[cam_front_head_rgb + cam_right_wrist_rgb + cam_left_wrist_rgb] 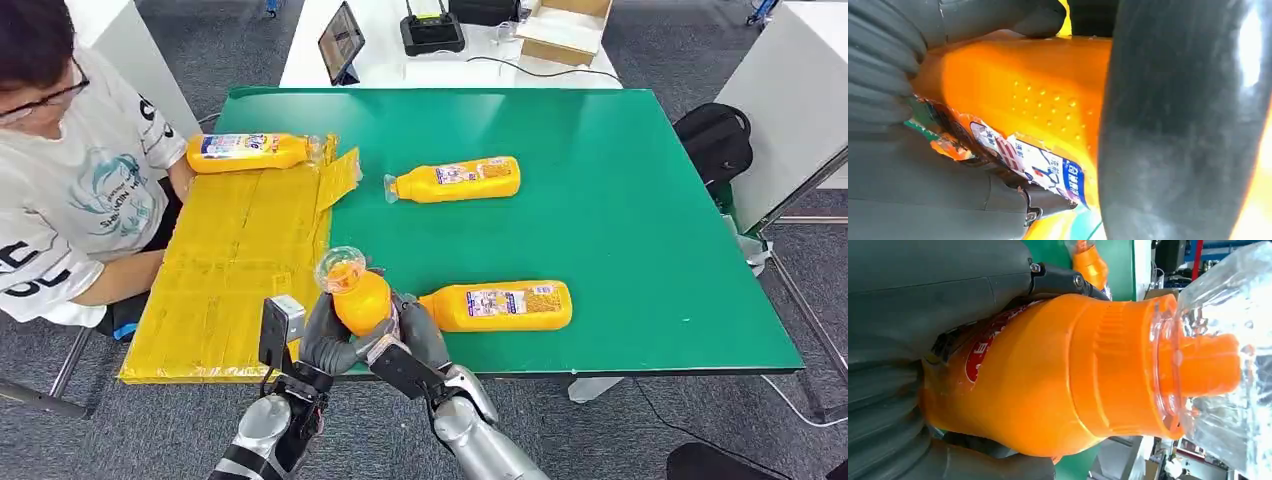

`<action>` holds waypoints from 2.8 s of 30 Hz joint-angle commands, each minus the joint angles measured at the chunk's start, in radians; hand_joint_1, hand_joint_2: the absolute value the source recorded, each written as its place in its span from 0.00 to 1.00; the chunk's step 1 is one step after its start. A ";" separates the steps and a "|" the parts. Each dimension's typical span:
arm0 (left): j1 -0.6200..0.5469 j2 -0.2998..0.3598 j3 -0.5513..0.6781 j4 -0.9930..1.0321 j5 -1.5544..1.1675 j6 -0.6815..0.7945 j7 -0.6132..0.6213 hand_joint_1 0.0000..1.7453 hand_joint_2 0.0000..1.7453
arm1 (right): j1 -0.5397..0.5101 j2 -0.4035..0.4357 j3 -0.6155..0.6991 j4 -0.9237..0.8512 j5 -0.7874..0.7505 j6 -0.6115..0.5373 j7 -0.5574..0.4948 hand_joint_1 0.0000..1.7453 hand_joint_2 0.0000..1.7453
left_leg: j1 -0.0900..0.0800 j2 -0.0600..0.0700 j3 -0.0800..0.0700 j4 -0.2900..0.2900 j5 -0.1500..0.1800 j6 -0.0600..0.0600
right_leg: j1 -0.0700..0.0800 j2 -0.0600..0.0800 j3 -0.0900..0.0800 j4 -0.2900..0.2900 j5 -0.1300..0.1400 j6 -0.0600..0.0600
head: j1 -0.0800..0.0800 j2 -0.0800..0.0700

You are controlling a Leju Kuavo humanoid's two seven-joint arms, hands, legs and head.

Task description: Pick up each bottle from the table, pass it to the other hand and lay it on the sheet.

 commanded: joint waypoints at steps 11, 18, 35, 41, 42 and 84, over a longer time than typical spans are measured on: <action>-0.058 0.006 -0.059 0.002 -0.030 0.030 -0.027 1.00 1.00 | 0.008 0.001 0.036 -0.057 -0.091 0.119 0.000 0.00 0.00 | 0.000 0.000 0.002 0.000 -0.001 0.001 | 0.000 -0.001 0.002 0.001 -0.002 -0.002 | 0.000 0.000; -0.119 0.014 0.055 -0.073 -0.019 0.140 -0.063 1.00 1.00 | 0.044 -0.044 0.019 -0.247 -0.158 0.200 0.019 0.00 0.00 | 0.000 -0.001 -0.001 0.001 0.000 0.001 | 0.001 -0.002 -0.001 0.001 0.000 -0.002 | 0.000 0.000; -0.270 0.038 0.311 0.082 -0.171 0.501 -0.147 1.00 1.00 | 0.109 -0.021 -0.041 -0.432 -0.205 -0.013 -0.021 0.00 0.00 | 0.001 -0.001 0.004 -0.001 -0.001 0.001 | 0.001 -0.002 0.004 0.000 -0.002 -0.004 | 0.000 0.000; -0.273 0.037 0.340 0.112 -0.162 0.504 -0.162 1.00 1.00 | 0.124 -0.027 -0.058 -0.466 -0.232 -0.045 -0.022 0.00 0.00 | 0.000 0.000 0.006 -0.001 -0.002 0.001 | 0.001 -0.001 0.006 -0.001 -0.002 -0.003 | 0.000 0.000; -0.271 0.037 0.349 0.116 -0.176 0.533 -0.166 1.00 1.00 | 0.127 -0.023 -0.068 -0.468 -0.244 -0.054 -0.026 0.00 0.00 | 0.000 0.000 0.003 -0.001 -0.001 0.001 | 0.001 -0.001 0.003 0.000 -0.001 -0.002 | 0.000 0.000; -0.382 0.314 -0.027 0.551 -1.512 0.835 0.182 1.00 1.00 | 0.103 -0.043 0.114 -0.529 -0.188 -0.167 -0.133 0.00 0.00 | 0.001 0.000 0.004 -0.001 0.000 0.000 | 0.001 0.000 0.004 -0.001 -0.001 -0.003 | 0.000 0.000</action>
